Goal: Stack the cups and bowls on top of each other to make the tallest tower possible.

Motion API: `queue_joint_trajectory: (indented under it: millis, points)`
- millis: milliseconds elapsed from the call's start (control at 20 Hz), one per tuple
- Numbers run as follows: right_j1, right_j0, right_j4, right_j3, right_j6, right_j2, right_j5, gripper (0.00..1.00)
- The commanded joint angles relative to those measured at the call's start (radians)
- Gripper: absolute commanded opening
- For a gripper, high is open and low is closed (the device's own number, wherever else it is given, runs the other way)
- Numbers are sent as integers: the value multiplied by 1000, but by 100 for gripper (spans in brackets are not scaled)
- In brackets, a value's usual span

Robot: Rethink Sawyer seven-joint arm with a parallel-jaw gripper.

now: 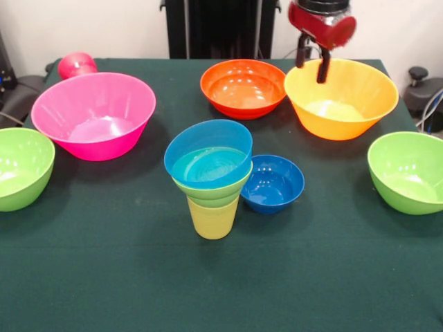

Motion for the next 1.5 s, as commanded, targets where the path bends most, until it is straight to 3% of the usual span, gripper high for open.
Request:
queue_joint_trajectory:
  millis: [50,350,700,1000,1500]
  points:
    - [129,56,81,-217,304,-15,135,100]
    - [160,48,117,-231,356,-33,132,100]
    - [139,-29,163,-137,351,2,62,100]
    - [131,-50,193,-100,354,14,41,100]
    - [169,-13,247,-186,424,-23,107,100]
